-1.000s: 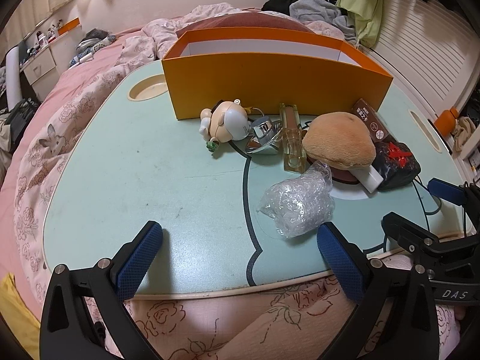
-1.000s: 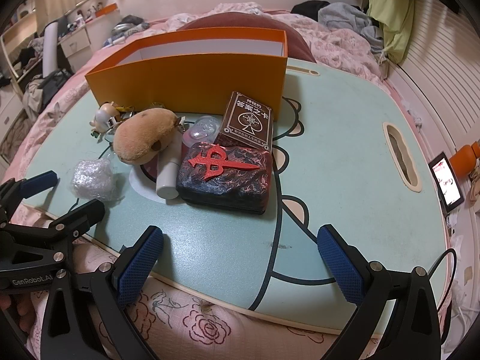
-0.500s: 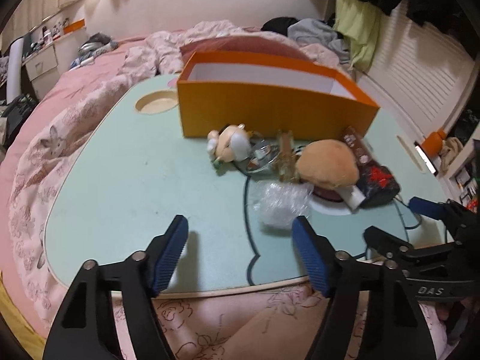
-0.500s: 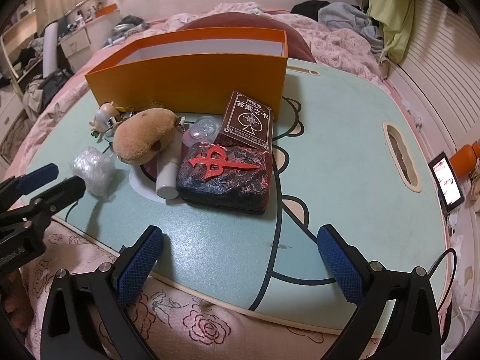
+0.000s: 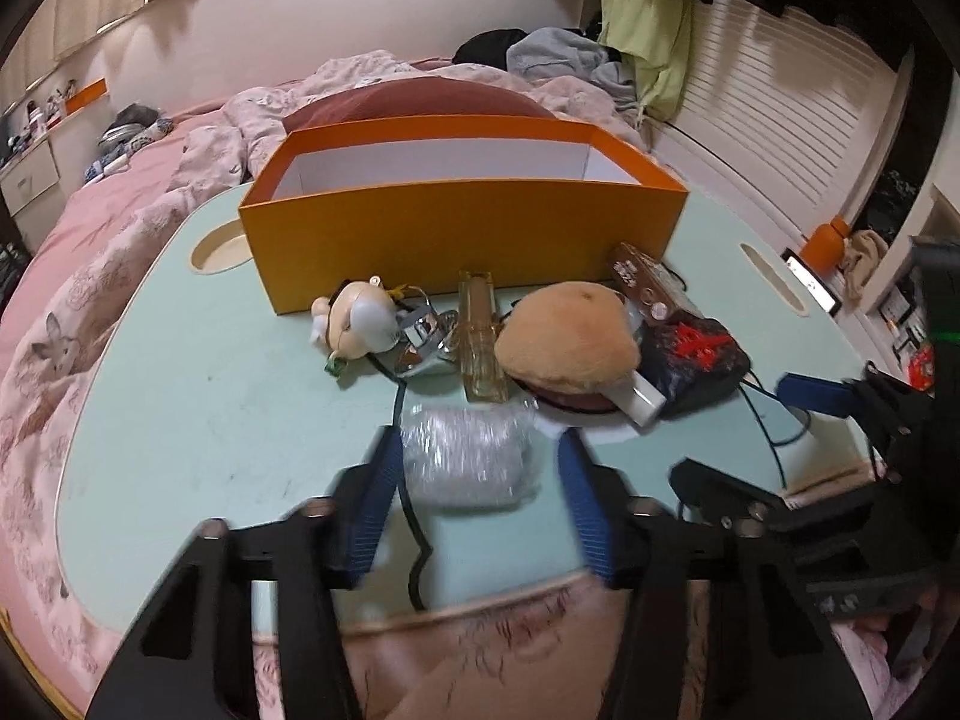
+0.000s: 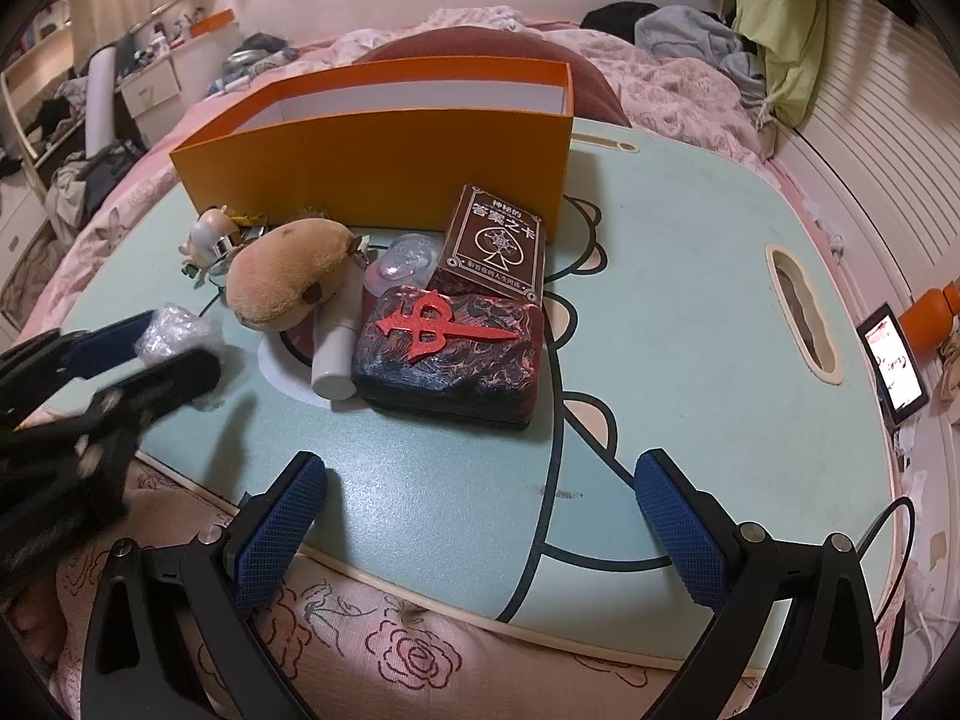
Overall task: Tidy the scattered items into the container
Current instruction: 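Grasp the bubble-wrap bag with the left tool while the right tool grasps the red-cross box, then carry both items into the orange box and open both tools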
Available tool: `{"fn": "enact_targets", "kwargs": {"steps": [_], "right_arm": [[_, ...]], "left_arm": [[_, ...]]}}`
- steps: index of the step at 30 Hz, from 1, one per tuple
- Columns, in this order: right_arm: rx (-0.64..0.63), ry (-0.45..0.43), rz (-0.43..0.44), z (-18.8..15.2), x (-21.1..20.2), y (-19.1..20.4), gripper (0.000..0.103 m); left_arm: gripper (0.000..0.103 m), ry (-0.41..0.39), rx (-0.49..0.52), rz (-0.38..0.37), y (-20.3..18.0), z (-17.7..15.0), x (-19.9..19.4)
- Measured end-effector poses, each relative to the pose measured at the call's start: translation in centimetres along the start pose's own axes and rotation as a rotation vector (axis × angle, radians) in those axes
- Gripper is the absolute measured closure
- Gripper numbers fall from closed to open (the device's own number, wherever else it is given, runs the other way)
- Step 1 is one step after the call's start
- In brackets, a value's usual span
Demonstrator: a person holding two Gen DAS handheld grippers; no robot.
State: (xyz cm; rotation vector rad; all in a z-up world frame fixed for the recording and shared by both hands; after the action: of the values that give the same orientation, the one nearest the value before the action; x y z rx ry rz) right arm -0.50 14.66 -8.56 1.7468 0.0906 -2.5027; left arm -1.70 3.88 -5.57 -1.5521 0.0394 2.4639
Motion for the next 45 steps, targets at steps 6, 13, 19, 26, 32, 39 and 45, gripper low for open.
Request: {"fn": "enact_targets", "kwargs": {"steps": [6,13,19,26,32,39,45], "right_arm": [[0.099,-0.085,0.206,0.8,-1.8,-1.5,0.009],[0.098,-0.1,0.247,2.6,-2.3,-0.9,0.014],[0.056,-0.064,0.172,4.0,-0.9,-0.1,0.018],[0.057,-0.048,0.223,3.1,-0.4,0.2,0.04],[0.068,-0.067,0.269,2.5,-1.5,0.0,0.04],[0.09,-0.119,0.323,2.3,-3.7,-0.8,0.04],[0.087,-0.165,0.32,4.8,-5.7,-1.5,0.04]], "left_arm": [[0.069,-0.079,-0.027,-0.011,0.7,0.1,-2.0],[0.069,-0.131,-0.063,-0.034,1.9,0.0,-4.4],[0.069,-0.129,-0.063,-0.042,1.8,-0.1,-4.4],[0.069,-0.122,-0.069,-0.045,1.7,-0.2,-4.2],[0.069,-0.128,-0.065,-0.038,1.7,-0.2,-4.4],[0.069,-0.148,-0.08,-0.037,2.1,0.0,-4.8],[0.069,-0.172,-0.085,-0.038,2.3,1.8,-5.7]]}}
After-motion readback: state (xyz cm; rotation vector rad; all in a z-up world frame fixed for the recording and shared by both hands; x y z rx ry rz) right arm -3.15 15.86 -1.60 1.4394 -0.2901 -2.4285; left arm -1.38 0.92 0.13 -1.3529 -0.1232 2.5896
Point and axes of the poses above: each gripper's, at about its wrist camera, not at the fingertips, and x roughly the way its jaws point, y to its left, z to its top, the point moved 10 cm from there along x, roughly the way its jaws point, and after that the axes turned 12 degrees about y, right-handed, at the moved point
